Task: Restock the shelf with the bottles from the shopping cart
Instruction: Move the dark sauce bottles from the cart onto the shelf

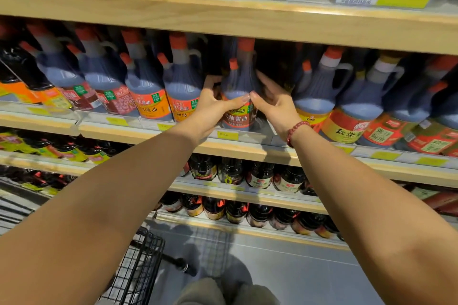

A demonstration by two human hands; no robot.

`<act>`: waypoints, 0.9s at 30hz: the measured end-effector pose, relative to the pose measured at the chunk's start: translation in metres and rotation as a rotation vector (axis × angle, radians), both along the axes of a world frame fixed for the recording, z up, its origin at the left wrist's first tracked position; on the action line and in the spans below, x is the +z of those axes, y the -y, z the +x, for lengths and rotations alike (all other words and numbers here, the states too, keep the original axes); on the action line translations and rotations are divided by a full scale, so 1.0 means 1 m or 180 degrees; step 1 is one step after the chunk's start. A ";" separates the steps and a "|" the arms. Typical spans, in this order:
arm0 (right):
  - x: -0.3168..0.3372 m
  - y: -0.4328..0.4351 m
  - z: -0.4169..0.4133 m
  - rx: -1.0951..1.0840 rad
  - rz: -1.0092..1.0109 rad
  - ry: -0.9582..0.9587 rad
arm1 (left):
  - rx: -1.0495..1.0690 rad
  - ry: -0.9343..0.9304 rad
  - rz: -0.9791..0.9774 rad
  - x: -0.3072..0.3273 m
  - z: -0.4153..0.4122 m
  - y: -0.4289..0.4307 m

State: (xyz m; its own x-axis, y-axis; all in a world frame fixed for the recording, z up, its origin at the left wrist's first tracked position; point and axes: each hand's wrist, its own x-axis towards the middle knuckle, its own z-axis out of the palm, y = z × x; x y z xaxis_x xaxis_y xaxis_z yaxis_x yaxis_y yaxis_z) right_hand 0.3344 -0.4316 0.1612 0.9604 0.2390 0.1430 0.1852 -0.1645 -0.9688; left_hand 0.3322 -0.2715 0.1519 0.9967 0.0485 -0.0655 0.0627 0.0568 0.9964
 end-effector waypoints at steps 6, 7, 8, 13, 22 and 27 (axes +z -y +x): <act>-0.007 -0.004 -0.005 0.0027 0.0043 -0.0051 | -0.0081 0.0194 0.0153 -0.010 -0.005 -0.006; -0.007 -0.005 -0.005 -0.0007 0.0046 -0.0042 | -0.0031 0.0304 0.0281 -0.012 -0.006 -0.005; -0.009 -0.006 -0.005 -0.0044 0.0048 -0.0029 | 0.0059 0.0382 0.0445 -0.014 -0.007 -0.003; -0.015 -0.009 -0.003 -0.0190 0.0157 0.0045 | 0.0594 0.0937 0.0972 -0.029 -0.013 0.008; -0.024 -0.029 0.024 -0.0466 0.0381 0.0205 | 0.1448 0.0892 0.0676 -0.027 0.001 0.025; -0.029 -0.037 0.043 -0.0590 0.0590 0.0226 | 0.1563 0.0870 0.0790 -0.030 0.016 0.030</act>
